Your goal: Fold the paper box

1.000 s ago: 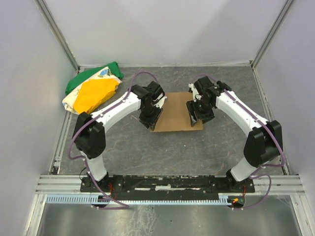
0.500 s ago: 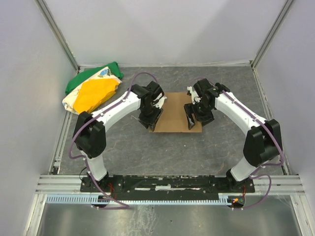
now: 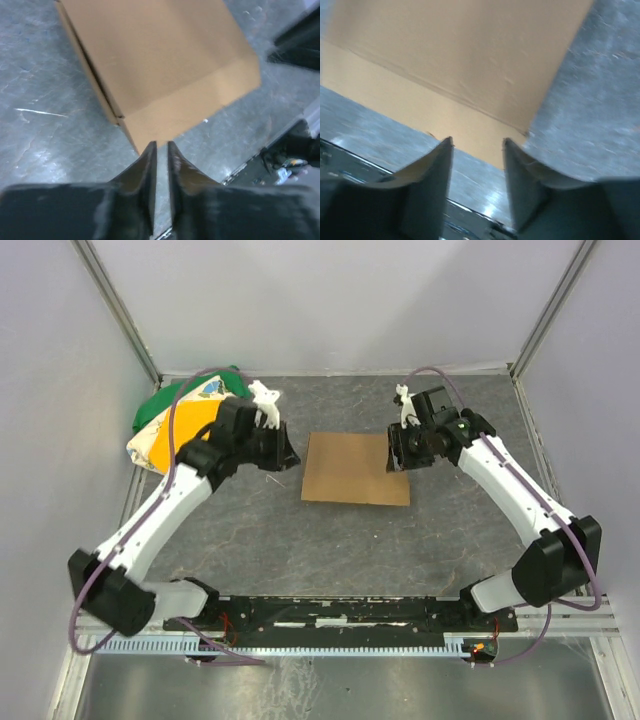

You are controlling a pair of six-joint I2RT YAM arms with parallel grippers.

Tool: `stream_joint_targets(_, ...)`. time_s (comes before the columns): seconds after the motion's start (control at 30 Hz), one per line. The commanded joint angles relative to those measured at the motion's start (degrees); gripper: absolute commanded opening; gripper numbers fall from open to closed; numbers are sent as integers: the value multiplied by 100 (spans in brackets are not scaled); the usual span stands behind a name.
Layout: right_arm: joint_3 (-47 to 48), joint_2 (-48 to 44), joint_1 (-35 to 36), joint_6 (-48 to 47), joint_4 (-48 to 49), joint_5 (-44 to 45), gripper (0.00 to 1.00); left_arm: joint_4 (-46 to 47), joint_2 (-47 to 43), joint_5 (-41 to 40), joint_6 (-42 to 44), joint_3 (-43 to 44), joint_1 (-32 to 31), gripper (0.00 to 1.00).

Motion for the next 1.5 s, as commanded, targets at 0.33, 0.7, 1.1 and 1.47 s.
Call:
stream_joint_targets(0.33,-507,879,98,844,2455,-1350,2,3952,-2725,1230,-2523,-4515,-39,34)
stream_joint_targets(0.7,-2172,-1188,196,984,3181,-275,50,3626,-4747,-927,-2392,-5209,-44,69)
stream_joint_targets(1.1,-4478,-4366,191,3657,3747,1033,89,4799,-3396,-181,-3161,-4977,-33,84)
stream_joint_targets(1.47,-4583,-4395,195,5504,2972,1015,76,5689,-3115,-149,-5052,-5526,-19,87)
